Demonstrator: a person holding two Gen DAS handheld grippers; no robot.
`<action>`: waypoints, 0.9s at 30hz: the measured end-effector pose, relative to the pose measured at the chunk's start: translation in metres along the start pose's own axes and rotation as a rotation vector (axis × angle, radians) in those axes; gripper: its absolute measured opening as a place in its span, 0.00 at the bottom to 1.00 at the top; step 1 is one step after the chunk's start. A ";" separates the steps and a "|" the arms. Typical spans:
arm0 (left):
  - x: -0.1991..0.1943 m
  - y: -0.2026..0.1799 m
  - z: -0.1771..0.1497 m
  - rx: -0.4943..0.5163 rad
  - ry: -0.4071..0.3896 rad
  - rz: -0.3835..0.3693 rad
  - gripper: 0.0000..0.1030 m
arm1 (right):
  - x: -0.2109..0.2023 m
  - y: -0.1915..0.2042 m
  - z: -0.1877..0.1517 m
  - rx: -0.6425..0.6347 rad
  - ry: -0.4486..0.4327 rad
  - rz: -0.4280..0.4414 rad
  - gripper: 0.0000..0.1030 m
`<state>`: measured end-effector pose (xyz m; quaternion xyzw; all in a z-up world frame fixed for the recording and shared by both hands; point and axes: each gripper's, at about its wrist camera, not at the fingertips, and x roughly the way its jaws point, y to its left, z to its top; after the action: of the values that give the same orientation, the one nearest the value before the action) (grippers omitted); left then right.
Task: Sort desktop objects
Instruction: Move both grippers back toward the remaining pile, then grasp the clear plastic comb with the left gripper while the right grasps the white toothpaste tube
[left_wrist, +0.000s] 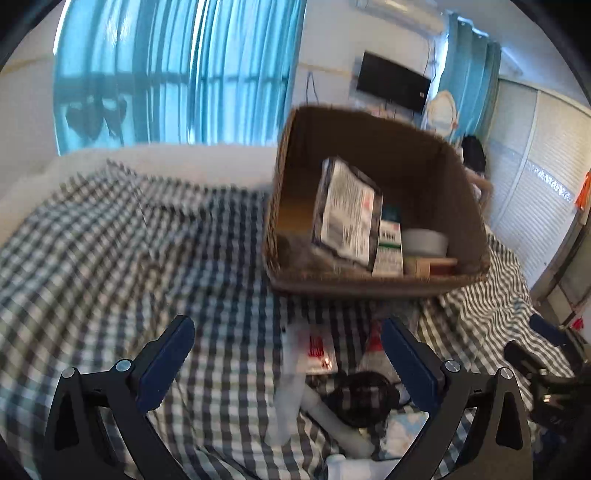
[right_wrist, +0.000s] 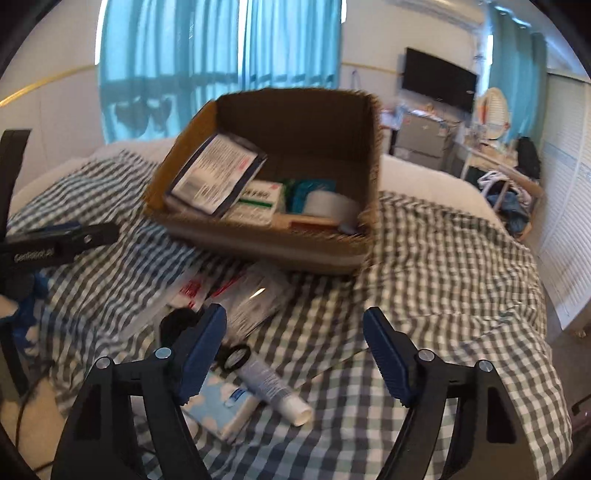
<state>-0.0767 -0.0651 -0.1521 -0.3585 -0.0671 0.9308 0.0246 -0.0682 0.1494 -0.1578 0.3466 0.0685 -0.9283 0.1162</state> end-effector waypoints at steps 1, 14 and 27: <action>0.002 0.001 0.000 -0.003 0.003 -0.004 1.00 | 0.005 0.001 -0.002 -0.005 0.031 0.000 0.74; 0.070 0.005 -0.032 0.021 0.267 0.030 1.00 | 0.061 0.003 -0.032 -0.006 0.317 -0.018 0.57; 0.118 0.012 -0.056 -0.022 0.444 0.042 0.92 | 0.112 0.018 -0.045 -0.092 0.544 -0.003 0.57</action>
<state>-0.1262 -0.0597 -0.2731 -0.5564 -0.0629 0.8284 0.0155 -0.1174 0.1221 -0.2661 0.5774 0.1396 -0.7972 0.1076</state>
